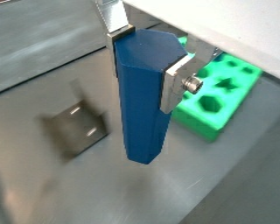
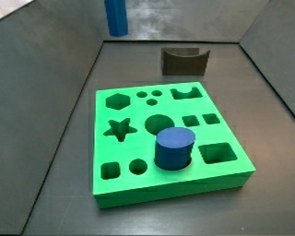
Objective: Pick up the hexagon object. Move up. Move to above the board. Insert the hexagon object.
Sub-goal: Move to above the board, then insert the hexagon object.
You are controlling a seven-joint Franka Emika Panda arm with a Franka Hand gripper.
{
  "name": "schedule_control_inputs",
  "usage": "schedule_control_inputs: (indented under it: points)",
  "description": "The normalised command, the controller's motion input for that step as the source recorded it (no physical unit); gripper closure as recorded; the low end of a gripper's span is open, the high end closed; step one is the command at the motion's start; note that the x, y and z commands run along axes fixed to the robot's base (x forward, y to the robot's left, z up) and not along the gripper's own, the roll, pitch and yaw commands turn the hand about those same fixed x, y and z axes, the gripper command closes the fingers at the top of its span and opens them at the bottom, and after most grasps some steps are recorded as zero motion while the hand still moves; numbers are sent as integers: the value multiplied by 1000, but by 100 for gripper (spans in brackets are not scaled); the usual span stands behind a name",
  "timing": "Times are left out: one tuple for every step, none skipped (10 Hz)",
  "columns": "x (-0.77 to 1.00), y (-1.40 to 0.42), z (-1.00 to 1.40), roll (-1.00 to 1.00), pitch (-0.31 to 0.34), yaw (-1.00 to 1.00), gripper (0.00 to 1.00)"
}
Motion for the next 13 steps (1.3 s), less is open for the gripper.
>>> schedule_control_inputs:
  points:
    - [342,-1000,400,84,450,-549,100]
    - [366,-1000,391,9,301,-230,100]
    - [368,-1000,391,-8,246,-137,100]
    - [373,-1000,400,-14,176,-39,100]
    - [378,-1000,400,-17,146,-22,100]
    - [398,-1000,398,3,127,-4,100]
    - [415,-1000,401,1,129,2,100]
    - [419,-921,374,11,136,5,100]
    - [322,-659,267,23,133,8,100]
    - [197,-310,130,40,125,2,100]
    - [151,-214,92,38,105,7,100]
    - [0,0,-49,0,0,0,100]
    - [-100,63,-203,-9,-29,83,100]
